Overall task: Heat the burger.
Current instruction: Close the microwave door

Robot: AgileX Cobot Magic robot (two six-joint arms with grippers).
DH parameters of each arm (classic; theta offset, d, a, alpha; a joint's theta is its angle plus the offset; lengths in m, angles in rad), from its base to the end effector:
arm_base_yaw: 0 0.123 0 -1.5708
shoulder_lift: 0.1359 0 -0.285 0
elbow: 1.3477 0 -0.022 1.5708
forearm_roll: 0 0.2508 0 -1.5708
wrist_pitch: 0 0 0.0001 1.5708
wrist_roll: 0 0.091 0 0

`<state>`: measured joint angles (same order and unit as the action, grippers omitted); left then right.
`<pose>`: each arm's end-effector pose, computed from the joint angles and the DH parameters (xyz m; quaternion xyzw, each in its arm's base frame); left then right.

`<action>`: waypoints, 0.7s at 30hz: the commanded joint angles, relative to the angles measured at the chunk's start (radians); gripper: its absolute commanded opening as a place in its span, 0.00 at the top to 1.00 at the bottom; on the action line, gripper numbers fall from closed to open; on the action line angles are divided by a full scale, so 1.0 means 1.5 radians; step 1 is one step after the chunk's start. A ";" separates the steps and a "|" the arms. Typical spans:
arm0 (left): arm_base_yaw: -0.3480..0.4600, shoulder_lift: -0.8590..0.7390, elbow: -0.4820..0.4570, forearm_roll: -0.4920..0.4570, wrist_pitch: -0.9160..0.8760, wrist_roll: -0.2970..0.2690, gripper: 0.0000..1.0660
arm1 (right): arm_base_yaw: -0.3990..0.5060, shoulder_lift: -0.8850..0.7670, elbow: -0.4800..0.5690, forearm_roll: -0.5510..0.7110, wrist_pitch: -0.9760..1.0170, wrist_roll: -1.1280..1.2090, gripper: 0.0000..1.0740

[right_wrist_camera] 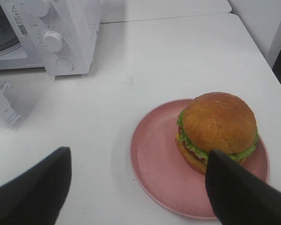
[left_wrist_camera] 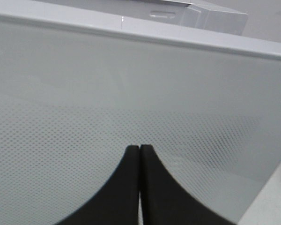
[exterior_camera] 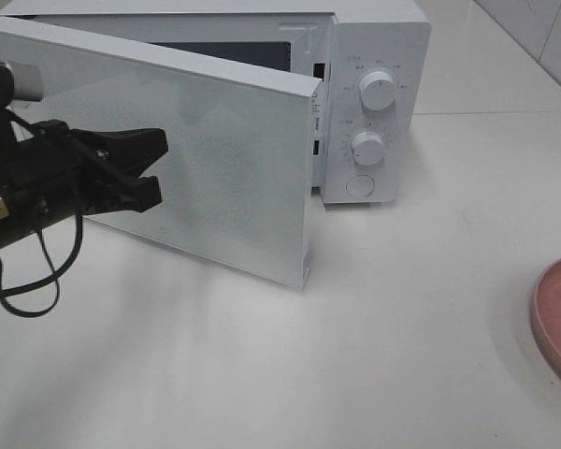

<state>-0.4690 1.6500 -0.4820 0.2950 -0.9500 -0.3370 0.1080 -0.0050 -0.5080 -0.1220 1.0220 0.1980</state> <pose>0.2451 -0.1483 0.1770 0.1918 0.7326 -0.2866 0.5868 -0.0043 -0.0100 0.2831 0.0393 0.8370 0.0224 0.5454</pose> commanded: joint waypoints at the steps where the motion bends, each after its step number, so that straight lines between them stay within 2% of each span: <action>1: -0.038 0.035 -0.039 -0.044 -0.011 0.005 1.00 | -0.003 -0.017 0.001 0.000 -0.009 -0.007 0.32; 3: -0.047 0.042 -0.048 -0.057 -0.011 0.011 1.00 | -0.003 -0.017 0.001 0.000 -0.009 -0.007 0.32; 4: -0.063 0.053 -0.062 -0.086 -0.011 0.030 1.00 | -0.003 -0.017 0.001 0.000 -0.009 -0.007 0.32; 5: -0.063 0.053 -0.062 -0.086 -0.011 0.030 1.00 | -0.003 -0.017 0.001 0.000 -0.009 -0.007 0.32; 7: -0.089 0.068 -0.083 -0.139 -0.011 0.069 1.00 | -0.003 -0.017 0.001 0.000 -0.009 -0.007 0.32; 8: -0.089 0.068 -0.083 -0.139 -0.011 0.069 1.00 | -0.003 -0.017 0.001 0.000 -0.009 -0.007 0.32; 10: -0.115 0.091 -0.116 -0.211 -0.011 0.107 1.00 | -0.003 -0.017 0.001 0.001 -0.009 -0.007 0.32; 13: -0.119 0.097 -0.125 -0.227 -0.011 0.111 1.00 | -0.003 -0.017 0.001 0.001 -0.009 -0.007 0.32; 15: -0.130 0.125 -0.167 -0.258 -0.006 0.122 1.00 | -0.003 -0.017 0.001 0.001 -0.009 -0.007 0.32; 21: -0.130 0.151 -0.209 -0.259 0.002 0.121 1.00 | -0.003 -0.017 0.001 0.001 -0.009 -0.007 0.32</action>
<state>-0.6590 1.8760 -0.7850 -0.0830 -0.9450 -0.1580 0.1080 -0.0050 -0.5080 -0.1220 1.0210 0.1980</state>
